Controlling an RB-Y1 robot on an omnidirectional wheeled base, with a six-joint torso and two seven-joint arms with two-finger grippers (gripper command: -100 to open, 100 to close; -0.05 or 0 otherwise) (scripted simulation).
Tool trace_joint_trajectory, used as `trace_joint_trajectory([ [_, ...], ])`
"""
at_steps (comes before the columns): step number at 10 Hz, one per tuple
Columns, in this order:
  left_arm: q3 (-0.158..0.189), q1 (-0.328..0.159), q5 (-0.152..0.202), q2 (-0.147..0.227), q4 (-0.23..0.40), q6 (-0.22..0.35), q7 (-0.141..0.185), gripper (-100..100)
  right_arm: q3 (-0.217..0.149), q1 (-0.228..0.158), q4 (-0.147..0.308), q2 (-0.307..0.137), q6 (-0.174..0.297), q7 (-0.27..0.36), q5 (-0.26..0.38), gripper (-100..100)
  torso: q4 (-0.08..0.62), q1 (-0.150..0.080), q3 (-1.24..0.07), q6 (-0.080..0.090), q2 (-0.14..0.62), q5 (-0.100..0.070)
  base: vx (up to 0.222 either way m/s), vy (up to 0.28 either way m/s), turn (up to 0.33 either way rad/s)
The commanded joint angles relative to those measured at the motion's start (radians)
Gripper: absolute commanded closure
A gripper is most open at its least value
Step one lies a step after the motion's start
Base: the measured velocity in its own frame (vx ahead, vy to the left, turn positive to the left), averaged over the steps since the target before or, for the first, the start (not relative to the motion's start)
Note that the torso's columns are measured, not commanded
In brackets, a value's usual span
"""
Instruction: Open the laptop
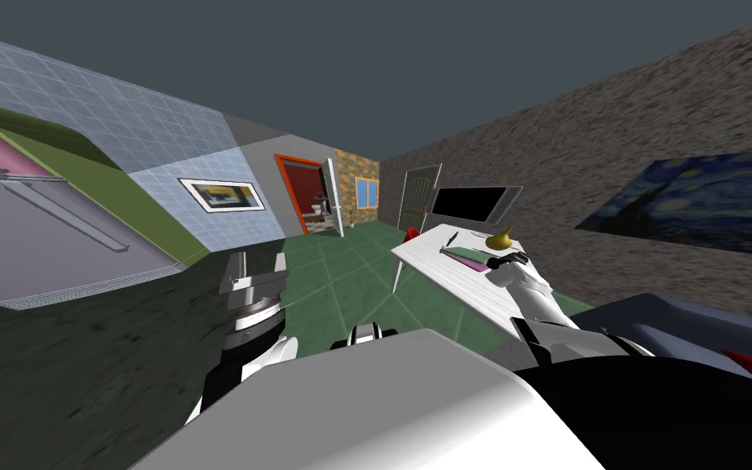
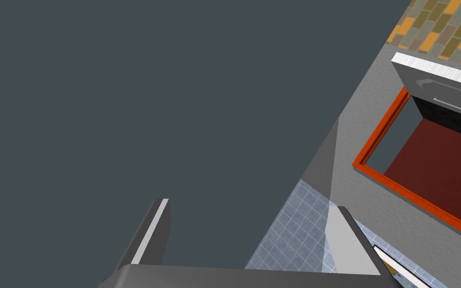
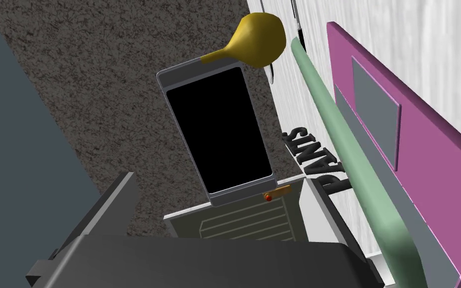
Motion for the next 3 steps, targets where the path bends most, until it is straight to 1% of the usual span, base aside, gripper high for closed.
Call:
trace_joint_trajectory([
  [1, 0.0, 0.0, 0.0, 0.0, 0.0, 0.0, 0.0, 0, 0.0, 0.0, 0.0, 0.0, 0.0, 0.0, 0.0, 0, 0.0, 0.0, 0.001, 0.0, 0.002, 0.0, 0.0, 0.0, 0.0],
  [3, 0.0, 0.0, 0.0, 0.0, 0.0, 0.0, 0.0, 0, 0.0, 0.0, 0.0, 0.0, 0.0, 0.0, 0.0, 0, 0.001, 0.001, 0.002, 0.0, 0.003, 0.0, 0.0, 0.0, 0.0],
])
